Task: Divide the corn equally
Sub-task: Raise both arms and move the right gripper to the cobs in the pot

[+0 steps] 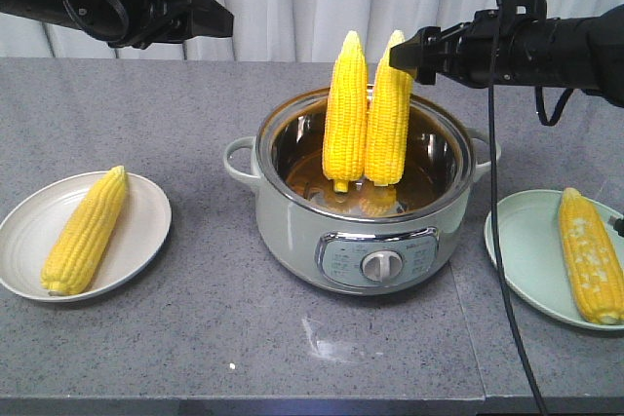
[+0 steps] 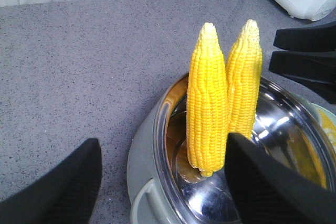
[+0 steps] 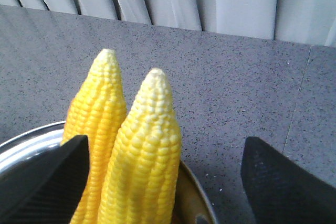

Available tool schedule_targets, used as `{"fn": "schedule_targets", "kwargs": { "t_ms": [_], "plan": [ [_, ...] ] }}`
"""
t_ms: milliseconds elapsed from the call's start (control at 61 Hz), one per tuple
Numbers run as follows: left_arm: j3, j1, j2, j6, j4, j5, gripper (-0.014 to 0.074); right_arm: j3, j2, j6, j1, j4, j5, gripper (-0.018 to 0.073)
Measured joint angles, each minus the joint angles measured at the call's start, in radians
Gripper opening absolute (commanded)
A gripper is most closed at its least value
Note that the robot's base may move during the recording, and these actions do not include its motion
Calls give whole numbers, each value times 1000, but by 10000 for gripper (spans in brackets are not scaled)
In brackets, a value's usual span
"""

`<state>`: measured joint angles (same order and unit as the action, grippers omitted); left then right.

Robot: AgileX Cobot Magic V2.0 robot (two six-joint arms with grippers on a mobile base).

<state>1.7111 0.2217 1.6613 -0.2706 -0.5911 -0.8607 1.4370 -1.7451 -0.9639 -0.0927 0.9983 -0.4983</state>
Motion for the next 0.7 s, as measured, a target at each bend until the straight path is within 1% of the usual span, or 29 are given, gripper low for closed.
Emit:
{"fn": "schedule_targets", "kwargs": {
  "t_ms": [541, 705],
  "plan": [
    [0, 0, 0, 0, 0, 1, 482, 0, -44, -15, 0, 21, 5, 567],
    [0, 0, 0, 0, 0, 1, 482, 0, -53, -43, -26, 26, 24, 561]
  ]
}}
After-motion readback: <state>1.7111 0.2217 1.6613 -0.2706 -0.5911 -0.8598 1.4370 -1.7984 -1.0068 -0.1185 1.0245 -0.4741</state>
